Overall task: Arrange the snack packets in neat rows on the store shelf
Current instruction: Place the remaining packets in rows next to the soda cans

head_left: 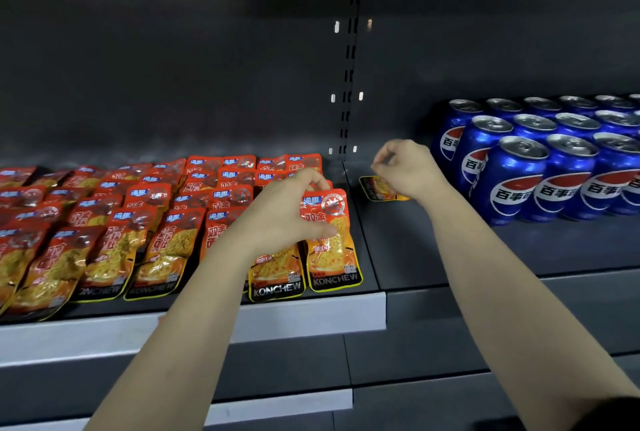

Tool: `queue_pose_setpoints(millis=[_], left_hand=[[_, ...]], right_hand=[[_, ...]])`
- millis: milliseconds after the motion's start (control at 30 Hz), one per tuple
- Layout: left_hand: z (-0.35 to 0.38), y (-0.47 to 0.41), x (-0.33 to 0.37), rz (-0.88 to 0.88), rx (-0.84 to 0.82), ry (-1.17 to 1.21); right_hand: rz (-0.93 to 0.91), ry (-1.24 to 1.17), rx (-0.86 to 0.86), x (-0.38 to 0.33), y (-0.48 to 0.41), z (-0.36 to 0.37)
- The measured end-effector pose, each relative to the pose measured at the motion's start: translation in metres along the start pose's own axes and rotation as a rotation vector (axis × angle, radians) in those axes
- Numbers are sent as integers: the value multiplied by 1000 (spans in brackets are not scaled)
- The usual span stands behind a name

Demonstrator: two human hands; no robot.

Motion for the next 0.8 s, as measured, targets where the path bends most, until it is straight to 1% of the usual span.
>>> queue_pose_setpoints(millis=[200, 367, 567, 733, 800], left_hand=[[2, -3, 0, 56, 12, -161], [4, -4, 1, 86, 40, -237], [3, -5, 4, 100, 37, -265], [4, -10, 5, 134, 8, -286], [4, -14, 5, 145, -9, -259]], right_hand=[[-77, -42, 7, -2, 10, 4], [-35, -133, 104, 4, 7, -12], [-8, -161, 120, 8, 7, -14], [12, -114, 145, 10, 7, -17], [16, -91, 148, 11, 6, -17]])
Point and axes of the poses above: each hand's wrist, its own y-axis away from the middle knuckle, its own z-axis out of the palm, x = y × z, the point moved 10 cm from there along -y, towards the middle knuckle, and after that the axes turned 7 degrees about x, right-handed, at the moved point
